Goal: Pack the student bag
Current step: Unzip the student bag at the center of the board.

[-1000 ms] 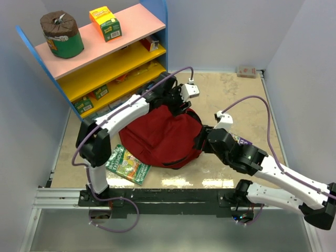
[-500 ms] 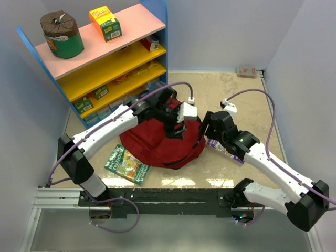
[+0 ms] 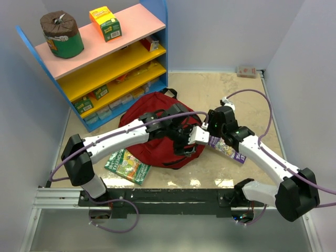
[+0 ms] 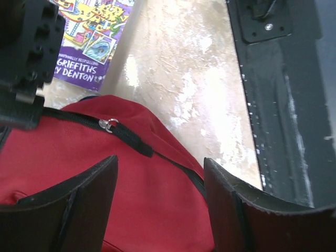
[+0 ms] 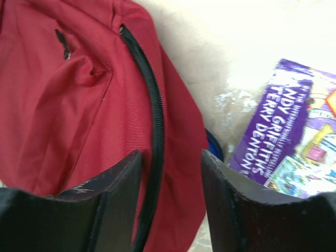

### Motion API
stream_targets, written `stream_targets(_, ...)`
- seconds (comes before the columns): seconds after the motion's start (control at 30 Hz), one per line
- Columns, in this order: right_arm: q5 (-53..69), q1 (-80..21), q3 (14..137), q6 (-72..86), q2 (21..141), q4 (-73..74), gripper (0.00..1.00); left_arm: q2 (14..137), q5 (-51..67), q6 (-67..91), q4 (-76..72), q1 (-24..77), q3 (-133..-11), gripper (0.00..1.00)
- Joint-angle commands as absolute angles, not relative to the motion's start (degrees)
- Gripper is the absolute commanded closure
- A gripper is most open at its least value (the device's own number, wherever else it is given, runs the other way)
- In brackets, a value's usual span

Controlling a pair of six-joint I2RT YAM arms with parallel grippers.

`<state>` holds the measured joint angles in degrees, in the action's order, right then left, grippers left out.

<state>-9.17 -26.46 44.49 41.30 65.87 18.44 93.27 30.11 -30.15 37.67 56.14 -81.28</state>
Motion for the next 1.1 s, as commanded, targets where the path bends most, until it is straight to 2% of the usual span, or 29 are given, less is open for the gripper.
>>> stream_targets(0.0, -4.48, -26.19, 44.47, 40.43, 66.88, 13.54, 0.49, 90.09, 23.56, -35.06, 29.63, 58.27, -78.23, 0.29)
stream_targets(0.23, -3.17, -26.10, 42.72, 41.04, 66.71, 12.04, 0.52, 91.76, 21.36, -40.17, 27.61, 58.27, -76.20, 0.30)
stream_targets(0.43, -1.32, -26.02, 40.26, 41.66, 66.01, 10.28, 0.63, 92.90, 17.76, -36.85, 21.02, 58.36, -75.59, 0.35)
stream_targets(0.8, -0.53, -26.02, 38.14, 42.71, 65.04, 7.91, 0.75, 93.43, 23.28, -38.58, 24.52, 59.68, -74.00, 0.41)
stream_targets(1.07, -1.05, -26.10, 37.88, 42.89, 64.16, 8.17, 0.85, 94.22, 21.10, -40.96, 23.47, 60.73, -74.09, 0.44)
